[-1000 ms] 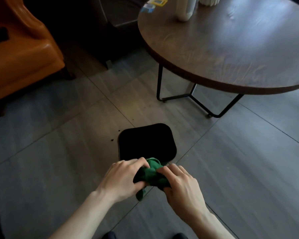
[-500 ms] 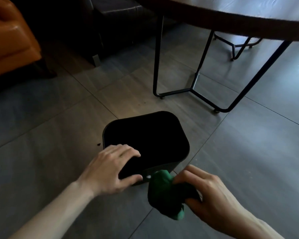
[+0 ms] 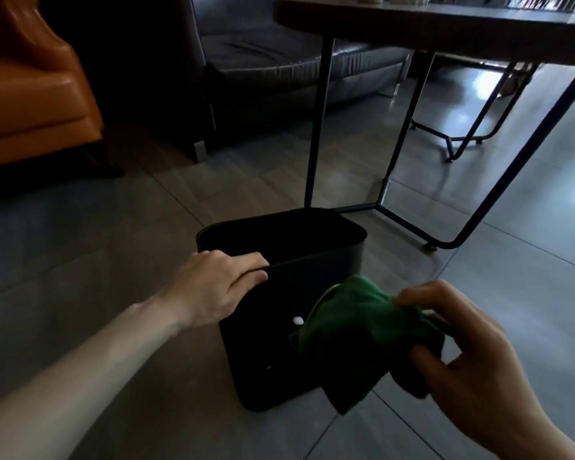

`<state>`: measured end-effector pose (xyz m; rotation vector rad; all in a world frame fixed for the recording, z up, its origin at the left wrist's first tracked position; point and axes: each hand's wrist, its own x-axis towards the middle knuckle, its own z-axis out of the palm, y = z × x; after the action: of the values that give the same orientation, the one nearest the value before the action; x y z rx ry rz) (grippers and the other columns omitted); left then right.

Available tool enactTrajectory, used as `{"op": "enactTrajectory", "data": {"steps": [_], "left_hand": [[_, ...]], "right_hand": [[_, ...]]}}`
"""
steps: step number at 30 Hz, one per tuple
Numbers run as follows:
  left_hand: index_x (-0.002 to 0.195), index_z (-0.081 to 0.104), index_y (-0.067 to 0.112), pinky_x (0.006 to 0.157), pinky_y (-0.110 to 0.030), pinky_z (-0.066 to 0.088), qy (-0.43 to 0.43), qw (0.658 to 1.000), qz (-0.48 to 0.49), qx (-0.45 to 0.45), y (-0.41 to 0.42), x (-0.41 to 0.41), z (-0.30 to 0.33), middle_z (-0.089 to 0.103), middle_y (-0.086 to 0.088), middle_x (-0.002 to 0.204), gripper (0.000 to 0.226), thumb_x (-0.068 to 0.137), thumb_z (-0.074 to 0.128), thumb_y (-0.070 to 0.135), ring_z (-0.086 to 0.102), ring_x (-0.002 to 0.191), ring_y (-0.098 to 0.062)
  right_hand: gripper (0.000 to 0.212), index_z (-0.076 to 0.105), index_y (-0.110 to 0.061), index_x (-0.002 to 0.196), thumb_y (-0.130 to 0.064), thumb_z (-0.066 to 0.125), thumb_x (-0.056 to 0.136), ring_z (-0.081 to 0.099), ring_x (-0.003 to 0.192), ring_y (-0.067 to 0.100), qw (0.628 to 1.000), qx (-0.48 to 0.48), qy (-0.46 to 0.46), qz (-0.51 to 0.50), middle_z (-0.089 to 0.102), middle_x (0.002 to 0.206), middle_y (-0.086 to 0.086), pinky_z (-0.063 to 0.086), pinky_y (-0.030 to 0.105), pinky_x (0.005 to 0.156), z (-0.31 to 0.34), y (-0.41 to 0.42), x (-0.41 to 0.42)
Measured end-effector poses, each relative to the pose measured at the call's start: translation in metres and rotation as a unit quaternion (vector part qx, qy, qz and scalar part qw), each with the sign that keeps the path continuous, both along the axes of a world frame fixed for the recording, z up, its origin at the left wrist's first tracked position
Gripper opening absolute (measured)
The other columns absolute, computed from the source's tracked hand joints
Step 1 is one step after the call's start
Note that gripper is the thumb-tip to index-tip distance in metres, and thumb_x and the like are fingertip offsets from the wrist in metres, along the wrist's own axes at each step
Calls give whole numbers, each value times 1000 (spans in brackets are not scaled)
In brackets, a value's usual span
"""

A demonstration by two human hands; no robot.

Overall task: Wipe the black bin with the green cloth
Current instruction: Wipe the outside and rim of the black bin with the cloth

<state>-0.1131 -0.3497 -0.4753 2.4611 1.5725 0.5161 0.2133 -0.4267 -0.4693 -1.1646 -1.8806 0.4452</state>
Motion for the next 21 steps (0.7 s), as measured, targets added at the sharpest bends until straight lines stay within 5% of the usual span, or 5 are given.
{"op": "enactTrajectory", "data": {"steps": [4, 10, 13, 16, 21], "left_hand": [[107, 72, 33, 69, -33, 46, -49, 998, 11, -38, 18, -5, 5, 67, 23, 74, 31, 102, 46, 49, 65, 72, 0], [105, 76, 21, 80, -32, 53, -91, 993, 15, -76, 31, -9, -9, 76, 9, 91, 23, 106, 54, 27, 71, 89, -7], [106, 75, 20, 78, -33, 53, -91, 994, 17, -64, 38, -5, -11, 76, 7, 92, 23, 107, 53, 25, 72, 89, -11], [107, 76, 20, 79, -35, 54, -87, 995, 8, -48, 46, 4, -11, 77, 7, 95, 24, 107, 53, 26, 72, 90, -11], [107, 77, 23, 79, -32, 55, -94, 995, 11, -11, 53, 8, -17, 75, 13, 93, 24, 106, 53, 28, 72, 90, -9]], "right_hand": [[54, 60, -39, 108, 1, 67, 73, 67, 93, 12, 995, 85, 21, -51, 65, 102, -9, 55, 23, 79, 2, 18, -11], [40, 71, -15, 114, -11, 62, 75, 65, 98, 29, 989, 132, -49, -33, 64, 110, 6, 56, 47, 75, -31, 49, -53], [47, 71, -16, 125, -13, 67, 79, 63, 123, 37, 985, 121, -123, -4, 67, 124, 9, 55, 54, 93, -51, 59, -75], [65, 48, -32, 154, -32, 63, 90, 33, 157, 33, 968, 74, -233, 62, 46, 161, 7, 35, 61, 121, -70, 60, -85], [62, 42, -32, 158, -45, 57, 99, 28, 158, 37, 916, 152, -356, 109, 34, 169, 15, 36, 57, 122, -105, 40, -72]]}}
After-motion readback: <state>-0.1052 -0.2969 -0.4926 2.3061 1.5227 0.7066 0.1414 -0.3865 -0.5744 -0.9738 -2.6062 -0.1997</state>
